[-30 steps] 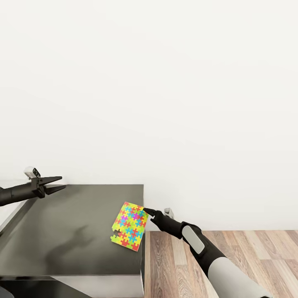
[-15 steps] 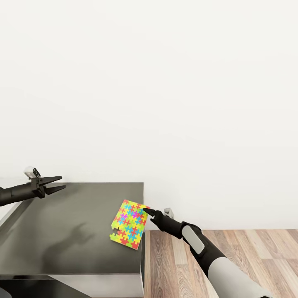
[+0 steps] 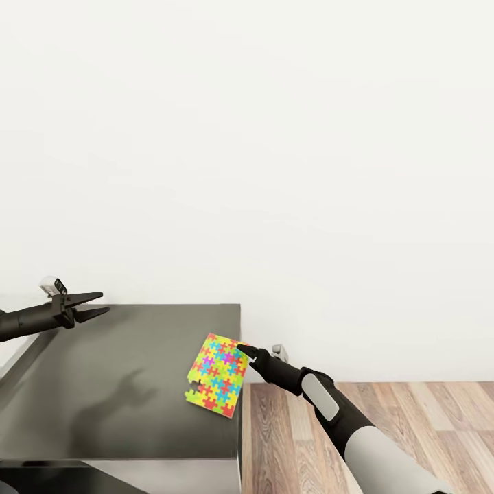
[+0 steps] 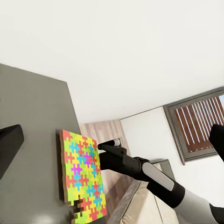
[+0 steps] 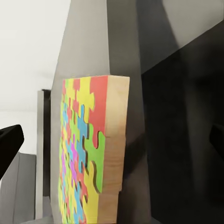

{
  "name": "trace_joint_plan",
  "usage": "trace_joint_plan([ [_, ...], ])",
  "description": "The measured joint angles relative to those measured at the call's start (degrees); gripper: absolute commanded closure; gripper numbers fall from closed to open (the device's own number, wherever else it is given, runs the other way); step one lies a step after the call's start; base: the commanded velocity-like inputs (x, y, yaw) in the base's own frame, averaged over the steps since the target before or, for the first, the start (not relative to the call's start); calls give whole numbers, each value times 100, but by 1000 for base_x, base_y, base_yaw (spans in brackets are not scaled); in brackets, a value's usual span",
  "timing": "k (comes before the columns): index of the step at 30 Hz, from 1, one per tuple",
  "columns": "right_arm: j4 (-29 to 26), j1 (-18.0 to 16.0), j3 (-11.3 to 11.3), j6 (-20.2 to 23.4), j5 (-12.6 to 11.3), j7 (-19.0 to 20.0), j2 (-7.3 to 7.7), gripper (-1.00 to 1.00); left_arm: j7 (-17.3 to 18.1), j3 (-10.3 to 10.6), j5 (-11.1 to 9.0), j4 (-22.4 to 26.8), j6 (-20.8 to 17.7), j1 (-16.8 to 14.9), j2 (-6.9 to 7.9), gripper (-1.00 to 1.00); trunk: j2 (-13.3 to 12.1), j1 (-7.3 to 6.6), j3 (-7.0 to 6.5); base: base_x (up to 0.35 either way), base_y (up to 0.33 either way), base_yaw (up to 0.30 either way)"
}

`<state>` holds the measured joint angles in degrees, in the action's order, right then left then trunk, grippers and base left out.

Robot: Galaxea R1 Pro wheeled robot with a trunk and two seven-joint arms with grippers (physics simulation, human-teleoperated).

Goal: Put all the toys in the child's room - the three board games (two on the bed and one on the table), the two jigsaw puzzles on the table, and the tennis ball on the table - inside the toy box on the table in the child's room.

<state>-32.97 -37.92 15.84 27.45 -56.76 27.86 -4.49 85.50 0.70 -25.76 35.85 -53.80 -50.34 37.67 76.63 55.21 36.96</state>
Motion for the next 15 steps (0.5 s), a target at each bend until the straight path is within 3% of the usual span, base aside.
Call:
trace_joint_plan([
  [15,-1,0,0,0,-1,0,0,-100,0,2,0,-1,0,0,0,-100,0,0,0,31,26,0],
])
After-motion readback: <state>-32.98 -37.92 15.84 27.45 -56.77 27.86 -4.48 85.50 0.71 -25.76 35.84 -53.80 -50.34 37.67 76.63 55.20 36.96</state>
